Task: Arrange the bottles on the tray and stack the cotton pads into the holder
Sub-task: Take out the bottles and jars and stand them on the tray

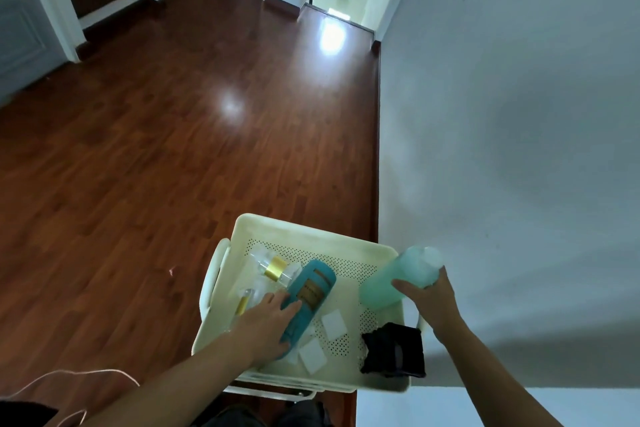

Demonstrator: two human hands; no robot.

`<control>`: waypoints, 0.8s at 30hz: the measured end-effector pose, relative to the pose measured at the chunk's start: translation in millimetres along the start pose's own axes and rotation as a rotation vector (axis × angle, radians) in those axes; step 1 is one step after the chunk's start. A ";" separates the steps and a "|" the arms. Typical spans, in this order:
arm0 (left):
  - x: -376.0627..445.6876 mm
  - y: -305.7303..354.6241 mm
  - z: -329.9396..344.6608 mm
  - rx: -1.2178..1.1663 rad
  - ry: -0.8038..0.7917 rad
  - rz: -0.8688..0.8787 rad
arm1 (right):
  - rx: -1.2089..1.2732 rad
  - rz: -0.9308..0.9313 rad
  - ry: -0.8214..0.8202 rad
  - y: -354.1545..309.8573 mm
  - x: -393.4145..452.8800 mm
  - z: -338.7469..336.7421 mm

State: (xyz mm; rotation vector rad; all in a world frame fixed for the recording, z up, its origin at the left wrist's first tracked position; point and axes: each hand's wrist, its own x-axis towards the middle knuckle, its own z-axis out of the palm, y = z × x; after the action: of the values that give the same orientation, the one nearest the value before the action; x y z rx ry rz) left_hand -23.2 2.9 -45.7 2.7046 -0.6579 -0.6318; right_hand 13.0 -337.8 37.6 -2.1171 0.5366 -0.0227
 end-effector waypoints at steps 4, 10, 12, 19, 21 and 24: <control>4.4 11.3 3.9 0.022 0.002 -0.067 | -0.013 -0.009 -0.036 3.6 -3.2 0.0; 13.6 22.3 11.0 -0.009 0.007 -0.172 | -0.019 0.000 -0.034 6.1 -5.2 2.5; 16.7 24.4 12.4 -0.012 -0.007 -0.193 | -0.016 0.006 -0.032 8.1 -4.9 2.2; 19.4 29.6 6.7 0.024 -0.097 -0.218 | -0.009 -0.016 -0.047 8.0 -5.5 1.2; 18.7 28.8 3.2 0.025 -0.102 -0.204 | -0.013 -0.015 -0.044 8.4 -6.0 1.2; 17.2 30.4 -4.4 -0.004 -0.094 -0.201 | -0.011 -0.021 -0.048 8.4 -5.5 1.4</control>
State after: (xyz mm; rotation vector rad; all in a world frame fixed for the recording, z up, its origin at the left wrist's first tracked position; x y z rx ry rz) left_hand -18.4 -30.8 -36.7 2.7730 -0.4083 -0.8113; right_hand 5.3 -338.6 31.0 -2.1288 0.4871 0.0187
